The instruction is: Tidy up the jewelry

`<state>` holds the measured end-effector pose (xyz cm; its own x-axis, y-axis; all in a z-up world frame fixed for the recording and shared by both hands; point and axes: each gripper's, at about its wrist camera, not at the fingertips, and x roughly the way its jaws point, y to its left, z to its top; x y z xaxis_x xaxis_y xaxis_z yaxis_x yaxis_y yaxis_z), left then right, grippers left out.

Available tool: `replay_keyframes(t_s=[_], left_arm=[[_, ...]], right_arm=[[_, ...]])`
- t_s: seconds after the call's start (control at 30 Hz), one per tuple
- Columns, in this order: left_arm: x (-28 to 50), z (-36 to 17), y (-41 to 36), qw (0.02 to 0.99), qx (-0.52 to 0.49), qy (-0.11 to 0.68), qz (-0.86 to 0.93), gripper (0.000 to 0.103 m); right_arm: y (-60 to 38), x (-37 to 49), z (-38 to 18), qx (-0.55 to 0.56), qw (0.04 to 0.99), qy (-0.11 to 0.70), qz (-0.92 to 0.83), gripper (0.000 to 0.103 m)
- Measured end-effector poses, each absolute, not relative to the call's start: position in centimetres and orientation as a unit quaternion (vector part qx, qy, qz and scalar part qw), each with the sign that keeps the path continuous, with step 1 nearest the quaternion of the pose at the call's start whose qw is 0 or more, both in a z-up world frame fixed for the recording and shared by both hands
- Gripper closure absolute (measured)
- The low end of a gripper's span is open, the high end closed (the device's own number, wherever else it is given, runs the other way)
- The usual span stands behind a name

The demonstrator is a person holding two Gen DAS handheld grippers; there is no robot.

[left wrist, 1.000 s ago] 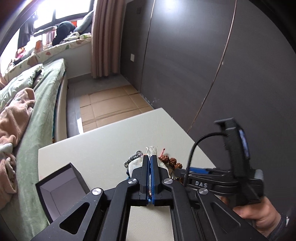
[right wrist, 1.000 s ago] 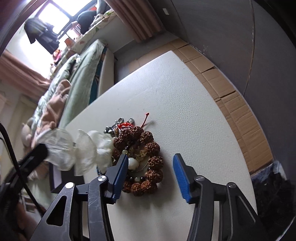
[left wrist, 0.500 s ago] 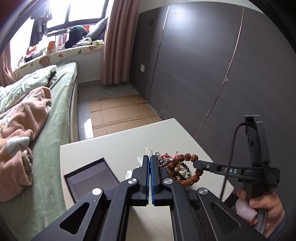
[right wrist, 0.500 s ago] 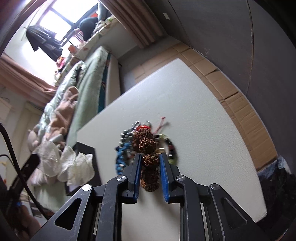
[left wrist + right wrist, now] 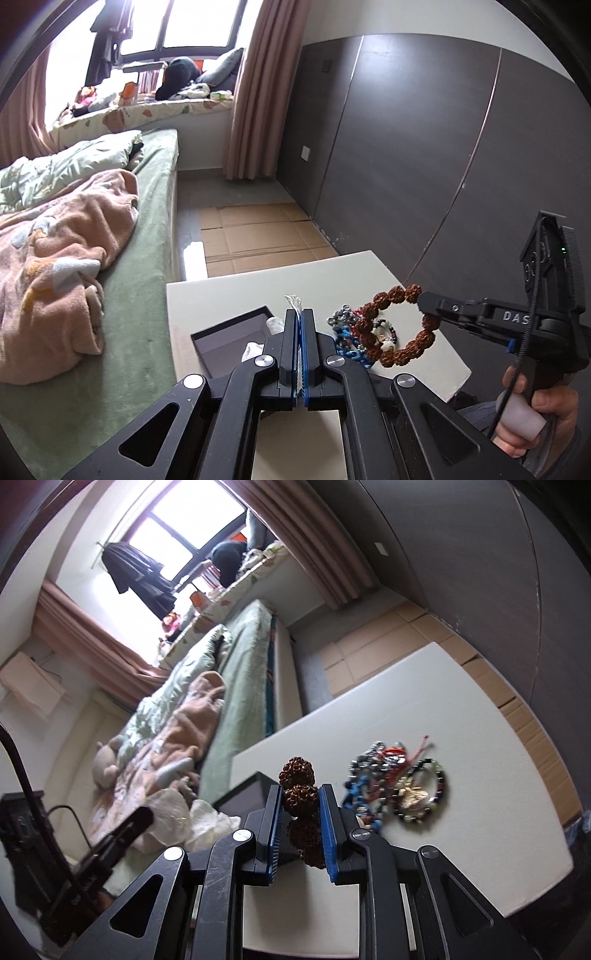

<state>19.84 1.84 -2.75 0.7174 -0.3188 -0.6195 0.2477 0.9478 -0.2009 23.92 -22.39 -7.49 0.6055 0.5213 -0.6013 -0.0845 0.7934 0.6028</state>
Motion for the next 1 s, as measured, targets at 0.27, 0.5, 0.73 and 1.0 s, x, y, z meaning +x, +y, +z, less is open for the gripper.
replay_keyframes(t_s=[0.27,0.5,0.73,1.0], left_arm=[[20.6,-3.0,3.8,0.924,-0.075,0.342,-0.150,0.102],[22.6,-5.3,5.4,0.906,-0.107,0.386,-0.137,0.037],[21.7,-6.4,8.0,0.907,-0.135,0.383,-0.109,0.023],[20.6,-6.5,10.1,0.909,-0.139,0.385,-0.079,0.023]], right_arm=[[-20.6,22.5,-5.4,0.287,0.866,0.352,0.208,0.082],[-18.4,23.1,-5.4,0.283,0.864,0.353,0.220,0.082],[-16.2,24.1,-5.6,0.281,0.853,0.367,0.243,0.082],[-12.7,24.7,-5.9,0.279,0.838,0.380,0.274,0.082]])
